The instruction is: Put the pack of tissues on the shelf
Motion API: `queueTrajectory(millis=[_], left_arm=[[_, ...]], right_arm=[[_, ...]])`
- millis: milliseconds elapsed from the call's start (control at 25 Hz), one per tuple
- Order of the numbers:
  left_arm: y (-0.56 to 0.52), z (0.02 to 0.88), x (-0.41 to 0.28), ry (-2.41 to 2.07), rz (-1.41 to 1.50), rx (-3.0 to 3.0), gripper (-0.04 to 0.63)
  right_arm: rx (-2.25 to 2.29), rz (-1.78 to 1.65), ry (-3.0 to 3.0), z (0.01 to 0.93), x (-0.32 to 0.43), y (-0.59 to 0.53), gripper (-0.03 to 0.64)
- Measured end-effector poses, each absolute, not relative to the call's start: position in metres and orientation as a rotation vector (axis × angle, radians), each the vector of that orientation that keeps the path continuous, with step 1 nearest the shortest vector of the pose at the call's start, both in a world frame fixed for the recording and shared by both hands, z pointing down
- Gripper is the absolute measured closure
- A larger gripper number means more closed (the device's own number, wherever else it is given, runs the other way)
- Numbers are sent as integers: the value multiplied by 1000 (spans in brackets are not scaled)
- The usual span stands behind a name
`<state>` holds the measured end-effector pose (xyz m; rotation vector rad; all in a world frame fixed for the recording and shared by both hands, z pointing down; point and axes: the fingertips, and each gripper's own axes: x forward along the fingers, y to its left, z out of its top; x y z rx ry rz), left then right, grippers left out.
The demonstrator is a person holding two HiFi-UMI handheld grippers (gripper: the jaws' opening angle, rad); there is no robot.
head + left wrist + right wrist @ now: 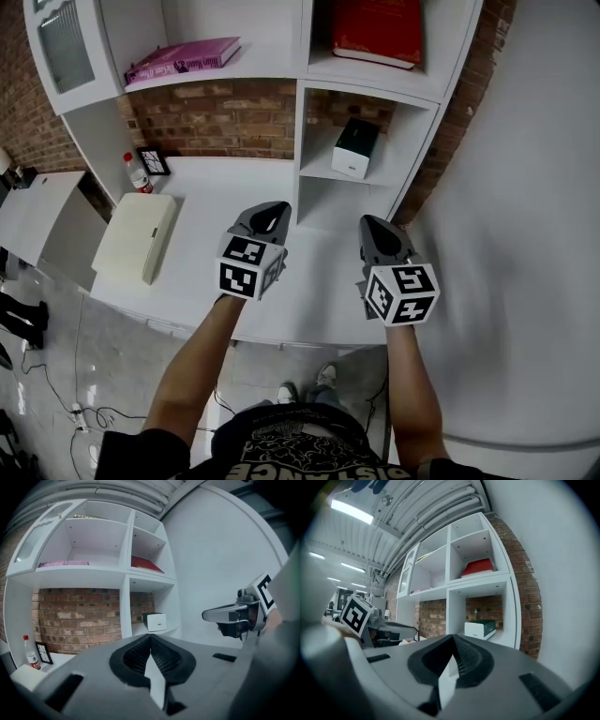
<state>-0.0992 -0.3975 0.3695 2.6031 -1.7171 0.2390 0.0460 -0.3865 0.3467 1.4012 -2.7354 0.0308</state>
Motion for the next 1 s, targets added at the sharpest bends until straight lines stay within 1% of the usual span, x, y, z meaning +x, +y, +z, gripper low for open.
queueTrajectory(millis=[1000], left_arm=[[-392, 378, -116, -1729, 276, 2590, 595]], right_arm=[[1440, 34, -2733, 349, 41, -381, 614]])
